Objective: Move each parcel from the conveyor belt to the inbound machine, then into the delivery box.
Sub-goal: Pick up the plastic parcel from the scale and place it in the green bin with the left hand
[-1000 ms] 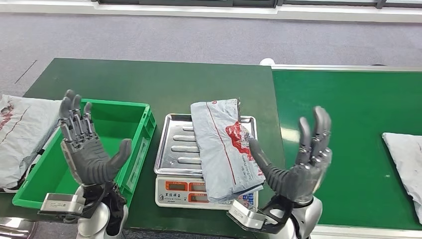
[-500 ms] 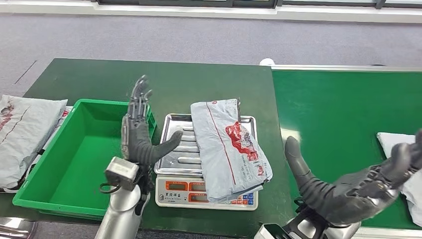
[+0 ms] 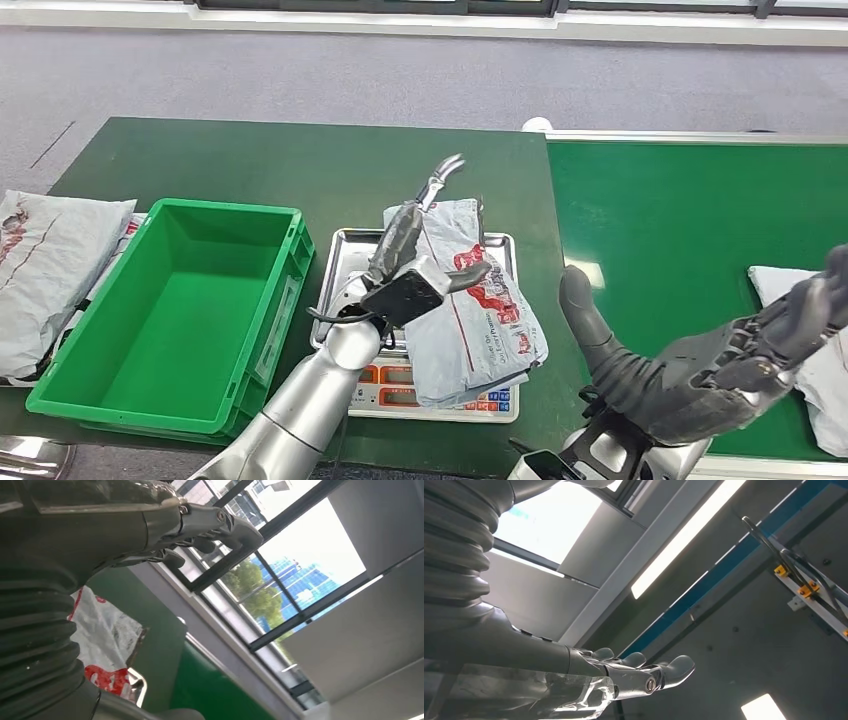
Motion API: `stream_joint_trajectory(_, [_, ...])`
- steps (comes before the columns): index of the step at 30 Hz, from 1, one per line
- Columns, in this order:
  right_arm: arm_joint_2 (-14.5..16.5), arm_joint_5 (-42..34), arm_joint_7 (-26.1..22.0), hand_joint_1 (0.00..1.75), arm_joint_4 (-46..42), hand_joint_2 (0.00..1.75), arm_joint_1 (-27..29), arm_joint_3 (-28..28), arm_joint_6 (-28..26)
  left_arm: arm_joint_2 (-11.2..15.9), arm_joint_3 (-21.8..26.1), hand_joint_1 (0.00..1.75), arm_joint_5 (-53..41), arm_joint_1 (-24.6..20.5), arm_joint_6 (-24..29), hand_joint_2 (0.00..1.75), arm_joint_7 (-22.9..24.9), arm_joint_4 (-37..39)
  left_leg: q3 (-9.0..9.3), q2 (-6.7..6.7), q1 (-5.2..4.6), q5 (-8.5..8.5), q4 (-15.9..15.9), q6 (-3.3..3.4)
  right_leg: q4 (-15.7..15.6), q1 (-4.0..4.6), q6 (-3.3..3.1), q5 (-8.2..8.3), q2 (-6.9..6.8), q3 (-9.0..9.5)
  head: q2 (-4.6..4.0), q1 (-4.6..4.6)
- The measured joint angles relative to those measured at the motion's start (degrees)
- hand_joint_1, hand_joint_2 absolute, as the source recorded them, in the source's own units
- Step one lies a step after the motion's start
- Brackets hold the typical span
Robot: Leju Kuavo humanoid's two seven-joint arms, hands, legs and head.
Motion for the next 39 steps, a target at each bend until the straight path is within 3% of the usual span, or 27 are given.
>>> stream_joint_trajectory(6, [0.1,-0.6,0.0,0.00,0.9,1.75,-0.1,0.0,0.0,-0.7,-1.5,0.00,-1.8,-3.1,2.5,1.75,1.2,10.4,-0.01,0.01,0.00,0.00,0.0,0.00,0.0,0.01,0.00,0.00,0.02,-0.02,0.00,-0.01])
stream_joint_trajectory(15, [0.1,-0.8,0.0,0.00,1.4,1.75,-0.3,0.0,0.0,-0.7,-2.0,0.00,-2.0,-4.4,3.0,1.75,1.6,14.4,-0.03,0.00,0.00,0.00,0.0,0.00,0.0,0.00,0.00,-0.01,0.00,-0.02,0.00,0.00])
stream_joint_trajectory(25, [0.2,-1.1,0.0,0.00,2.5,1.75,-0.4,0.0,0.0,-0.7,-7.4,0.00,-7.4,-8.2,8.7,1.75,9.8,26.4,-0.04,-0.01,0.00,0.01,0.0,0.01,0.0,0.00,0.00,-0.01,-0.02,-0.01,0.00,0.00])
stream_joint_trajectory(37, [0.2,-1.2,0.0,0.00,3.9,1.75,-0.8,0.0,0.0,-0.7,-10.7,0.00,-11.7,-9.9,7.5,1.75,15.3,34.0,-0.03,-0.04,0.00,0.01,0.0,0.01,0.0,0.00,0.00,-0.01,-0.06,0.03,0.00,0.00])
stream_joint_trajectory(39, [0.2,-1.2,0.0,0.00,4.2,1.75,-0.8,0.0,0.0,-0.7,-11.1,0.88,-12.3,-10.0,6.7,1.75,15.8,34.6,-0.01,-0.05,0.00,0.01,0.0,0.02,0.0,0.00,0.00,-0.01,-0.07,0.05,0.00,0.01])
